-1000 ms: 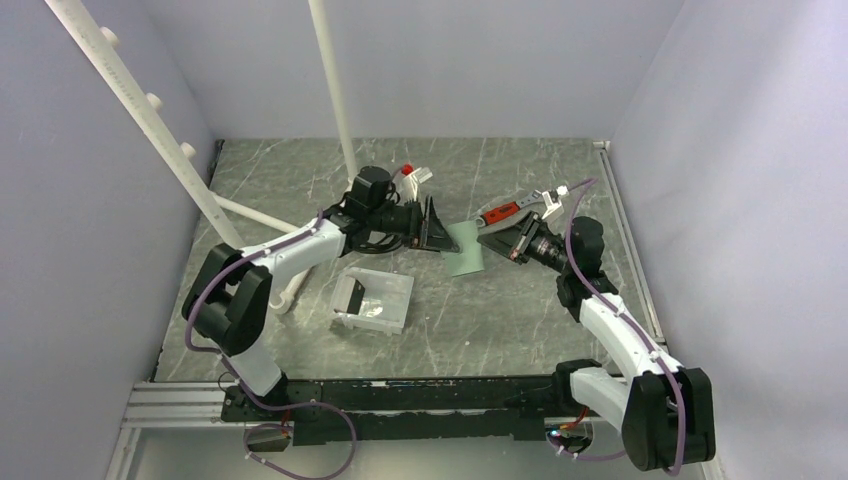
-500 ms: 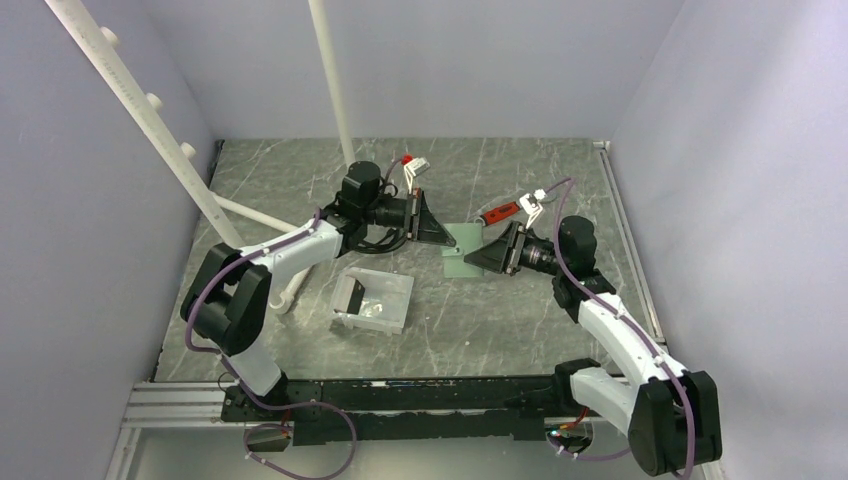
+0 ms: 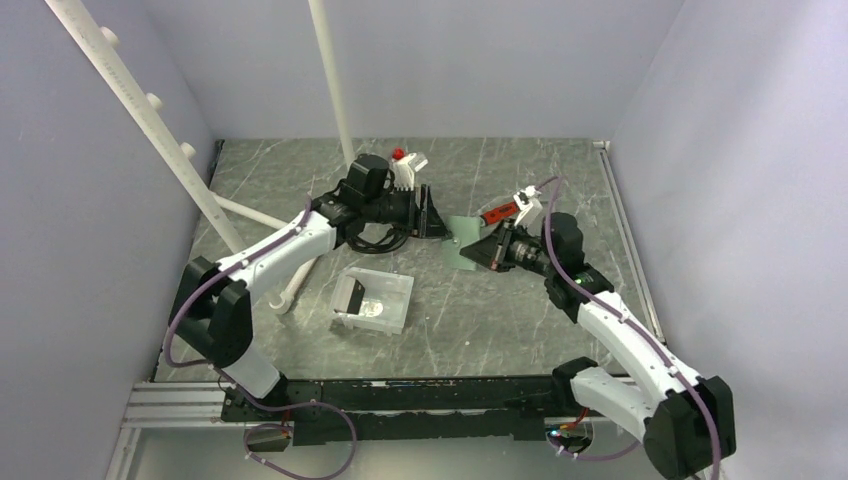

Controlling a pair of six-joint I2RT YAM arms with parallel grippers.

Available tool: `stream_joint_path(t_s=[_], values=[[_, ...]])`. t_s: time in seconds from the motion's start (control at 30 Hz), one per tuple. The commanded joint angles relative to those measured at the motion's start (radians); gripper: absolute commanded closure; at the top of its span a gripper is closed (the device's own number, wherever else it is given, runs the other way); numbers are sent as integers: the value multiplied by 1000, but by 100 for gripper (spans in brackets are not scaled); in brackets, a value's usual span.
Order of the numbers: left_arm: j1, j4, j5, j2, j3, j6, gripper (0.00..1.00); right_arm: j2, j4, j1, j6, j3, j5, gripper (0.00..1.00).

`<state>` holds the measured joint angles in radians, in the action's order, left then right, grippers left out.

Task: Put the credit cards into the card holder
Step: Pick up the card holder from the center of the board, then open the card holder at the center of the board.

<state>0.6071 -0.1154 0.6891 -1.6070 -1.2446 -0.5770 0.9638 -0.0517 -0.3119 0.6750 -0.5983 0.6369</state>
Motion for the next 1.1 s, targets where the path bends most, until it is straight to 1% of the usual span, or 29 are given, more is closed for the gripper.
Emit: stream_joint_path(t_s=[0.0,0.03,0.1,0.17,0.23,0.33,0.5,0.67,0.9,1.07], values=[[60,-260,-375,69,-70,121,42,1,217,-163,-93,-131,-507,100],[70,-255,-391,75,-68,111,44,18,230,-193,-91,-145,-553,100],[78,-222,-377,86,-51,96,49,42,253,-248,-92,-179,-629,100],[80,-213,-372,82,-50,85,56,57,263,-295,-96,-202,-703,100],[82,-229,-360,70,-61,86,64,77,268,-327,-105,-227,-735,100],[84,-212,-321,69,-57,83,69,109,270,-360,-110,-252,-761,100],[97,-186,-272,68,-47,69,64,133,235,-390,-106,-260,-751,100],[99,-169,-242,42,-41,39,65,134,197,-414,-112,-260,-727,100],[98,-191,-258,18,-51,38,64,130,119,-443,-91,-234,-692,100],[102,-218,-270,-9,-64,43,58,109,63,-453,-85,-213,-677,100]])
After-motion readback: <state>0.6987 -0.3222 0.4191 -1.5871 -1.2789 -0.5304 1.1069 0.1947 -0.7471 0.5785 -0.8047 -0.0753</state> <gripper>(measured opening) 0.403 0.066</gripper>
